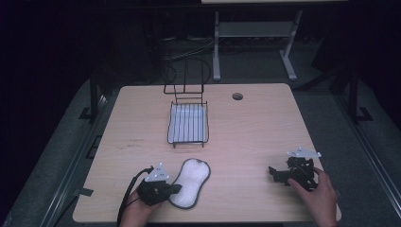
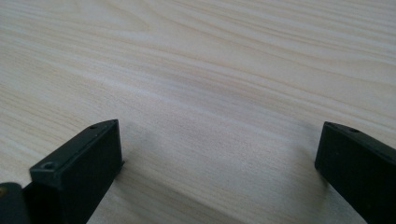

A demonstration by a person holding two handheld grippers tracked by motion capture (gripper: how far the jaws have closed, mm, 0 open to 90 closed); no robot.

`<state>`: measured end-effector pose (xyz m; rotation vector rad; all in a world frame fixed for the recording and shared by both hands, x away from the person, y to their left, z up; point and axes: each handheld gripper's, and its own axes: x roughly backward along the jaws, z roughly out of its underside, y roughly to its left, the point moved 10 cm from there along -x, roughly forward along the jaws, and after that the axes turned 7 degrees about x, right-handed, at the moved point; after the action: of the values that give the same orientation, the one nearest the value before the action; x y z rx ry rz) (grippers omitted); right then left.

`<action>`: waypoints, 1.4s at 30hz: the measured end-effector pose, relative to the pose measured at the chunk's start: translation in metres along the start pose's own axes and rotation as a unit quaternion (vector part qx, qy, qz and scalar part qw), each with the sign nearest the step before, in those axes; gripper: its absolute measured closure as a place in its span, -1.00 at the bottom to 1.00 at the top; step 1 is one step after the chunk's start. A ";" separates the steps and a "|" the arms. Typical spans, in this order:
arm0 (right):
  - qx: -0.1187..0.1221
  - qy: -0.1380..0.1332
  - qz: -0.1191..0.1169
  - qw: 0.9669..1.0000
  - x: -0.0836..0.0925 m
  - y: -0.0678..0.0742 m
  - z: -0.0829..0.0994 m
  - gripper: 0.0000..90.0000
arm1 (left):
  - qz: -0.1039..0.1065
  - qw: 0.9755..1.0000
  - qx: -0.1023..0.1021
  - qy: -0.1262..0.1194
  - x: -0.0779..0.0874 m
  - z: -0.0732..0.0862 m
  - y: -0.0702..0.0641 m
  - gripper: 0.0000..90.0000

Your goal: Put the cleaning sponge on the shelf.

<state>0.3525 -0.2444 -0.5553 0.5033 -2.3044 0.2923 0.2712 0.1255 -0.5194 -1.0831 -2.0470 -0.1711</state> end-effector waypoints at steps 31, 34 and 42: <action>-0.001 0.000 0.000 1.000 0.000 0.000 0.000 -1.00 | -0.073 0.997 0.030 0.002 0.026 0.004 0.061 0.99; 0.000 0.000 0.000 1.000 0.000 0.000 0.000 -1.00 | -0.064 0.998 0.028 -0.003 0.026 0.002 0.059 0.94; 0.000 0.000 0.000 1.000 0.000 0.000 0.000 -1.00 | -0.051 0.998 0.021 -0.014 0.028 -0.010 0.056 0.47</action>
<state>0.3525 -0.2445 -0.5553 0.5030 -2.3043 0.2928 0.3099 0.1733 -0.5058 -0.9598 -2.1228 -0.1642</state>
